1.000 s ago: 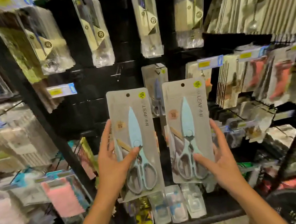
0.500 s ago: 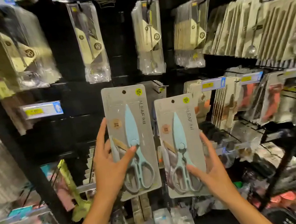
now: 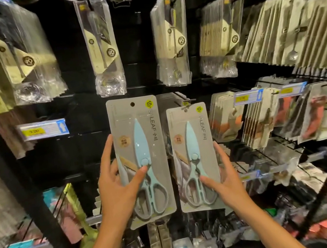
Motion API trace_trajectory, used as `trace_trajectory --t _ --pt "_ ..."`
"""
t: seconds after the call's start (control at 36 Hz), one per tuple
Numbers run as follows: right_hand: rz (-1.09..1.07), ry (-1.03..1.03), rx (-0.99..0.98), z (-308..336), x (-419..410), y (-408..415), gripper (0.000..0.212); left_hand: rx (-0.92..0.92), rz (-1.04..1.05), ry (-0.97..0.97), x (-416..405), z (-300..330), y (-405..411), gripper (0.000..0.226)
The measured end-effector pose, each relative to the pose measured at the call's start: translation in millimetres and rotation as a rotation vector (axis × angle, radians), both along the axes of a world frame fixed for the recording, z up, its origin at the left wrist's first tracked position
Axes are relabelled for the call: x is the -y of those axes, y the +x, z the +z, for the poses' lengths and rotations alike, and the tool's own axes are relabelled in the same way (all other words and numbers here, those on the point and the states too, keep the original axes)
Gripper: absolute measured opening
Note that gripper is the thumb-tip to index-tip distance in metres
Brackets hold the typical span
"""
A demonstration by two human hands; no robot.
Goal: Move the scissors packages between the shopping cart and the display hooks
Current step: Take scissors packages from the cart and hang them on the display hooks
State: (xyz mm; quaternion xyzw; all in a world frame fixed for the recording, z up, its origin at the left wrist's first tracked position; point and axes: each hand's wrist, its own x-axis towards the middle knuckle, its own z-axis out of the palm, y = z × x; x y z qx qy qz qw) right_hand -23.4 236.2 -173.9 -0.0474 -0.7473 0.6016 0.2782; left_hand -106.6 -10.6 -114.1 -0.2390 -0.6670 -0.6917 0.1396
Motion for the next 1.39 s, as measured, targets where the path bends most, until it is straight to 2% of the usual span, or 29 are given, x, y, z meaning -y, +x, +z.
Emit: trace_trajectory --t 0.64,1.03,1.39 --pt "0.143 -0.063 -0.033 -27.4 -48.1 -53.2 0.091 -0.071 0.127 -0.026 -41.2 18.7 -0.7 0.1" --pt "0.024 0.285 0.072 -42.4 -62.7 -111.1 0.091 -0.115 0.19 -0.049 -55.0 33.0 -3.8 0.1" --pt "-0.048 0.343 0.182 -39.4 -76.2 -154.8 0.093 -0.138 0.185 -0.026 -60.3 35.3 -10.4 0.101"
